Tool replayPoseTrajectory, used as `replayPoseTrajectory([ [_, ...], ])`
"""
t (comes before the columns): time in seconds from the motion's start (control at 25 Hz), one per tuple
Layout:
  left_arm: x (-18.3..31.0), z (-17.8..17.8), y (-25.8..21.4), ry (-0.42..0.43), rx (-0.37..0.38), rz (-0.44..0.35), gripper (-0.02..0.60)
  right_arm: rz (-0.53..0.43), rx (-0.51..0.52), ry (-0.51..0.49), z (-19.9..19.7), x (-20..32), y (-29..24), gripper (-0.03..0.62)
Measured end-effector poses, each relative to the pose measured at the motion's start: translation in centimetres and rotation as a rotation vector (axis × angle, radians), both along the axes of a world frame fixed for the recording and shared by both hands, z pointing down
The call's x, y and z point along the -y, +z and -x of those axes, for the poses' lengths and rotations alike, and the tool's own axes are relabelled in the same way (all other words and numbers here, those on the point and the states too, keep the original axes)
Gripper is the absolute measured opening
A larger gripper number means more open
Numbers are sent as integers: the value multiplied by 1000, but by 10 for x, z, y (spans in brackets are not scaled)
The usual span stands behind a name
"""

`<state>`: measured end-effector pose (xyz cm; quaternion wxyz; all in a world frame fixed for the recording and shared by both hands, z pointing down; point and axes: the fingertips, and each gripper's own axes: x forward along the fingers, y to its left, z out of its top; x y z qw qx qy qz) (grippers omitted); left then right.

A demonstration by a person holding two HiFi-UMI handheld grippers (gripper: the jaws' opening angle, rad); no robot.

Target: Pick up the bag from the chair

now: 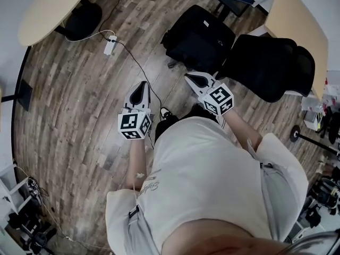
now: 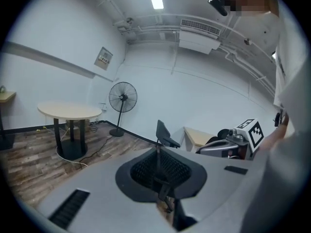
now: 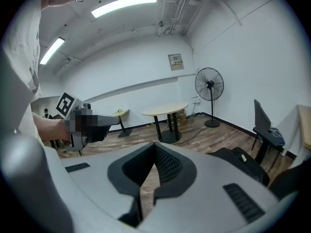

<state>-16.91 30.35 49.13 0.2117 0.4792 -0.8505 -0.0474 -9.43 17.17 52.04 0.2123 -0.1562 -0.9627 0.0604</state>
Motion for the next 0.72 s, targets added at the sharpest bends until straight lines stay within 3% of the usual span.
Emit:
replayPoseTrajectory([
  [0.16,8,10,12,83,7,12,26,2,4,97,-3,4,0,-5],
  [0.32,31,22,19,111,-29,9,26,-18,-11,151,-10,24,2,-5],
  [0.52,73,37,26,159,-28,48,26,25,-14,243,-11,65,19,-5],
  [0.72,119,70,13,197,-15,92,26,79,8,320,17,121,29,-5],
])
